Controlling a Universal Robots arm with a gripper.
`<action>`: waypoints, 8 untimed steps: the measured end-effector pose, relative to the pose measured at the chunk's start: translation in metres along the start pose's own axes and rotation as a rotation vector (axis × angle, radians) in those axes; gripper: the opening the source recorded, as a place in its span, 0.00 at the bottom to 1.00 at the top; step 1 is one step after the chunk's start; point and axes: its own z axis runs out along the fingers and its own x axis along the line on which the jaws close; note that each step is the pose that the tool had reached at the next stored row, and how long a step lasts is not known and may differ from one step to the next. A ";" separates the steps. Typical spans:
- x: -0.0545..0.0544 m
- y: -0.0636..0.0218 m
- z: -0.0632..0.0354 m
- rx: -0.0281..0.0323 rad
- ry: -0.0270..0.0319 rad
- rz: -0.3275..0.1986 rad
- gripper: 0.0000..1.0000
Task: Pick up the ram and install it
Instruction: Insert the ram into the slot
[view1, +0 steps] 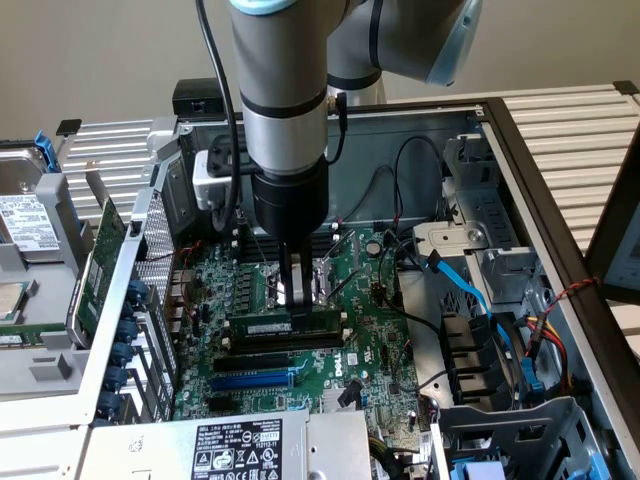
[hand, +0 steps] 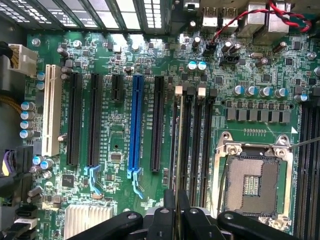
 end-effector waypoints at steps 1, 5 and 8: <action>0.000 0.0000 0.0002 0.0000 0.0001 0.000 0.14; 0.000 -0.0001 0.0008 0.0000 0.0000 0.000 0.14; -0.001 0.0000 0.0011 0.0001 -0.0001 0.000 0.14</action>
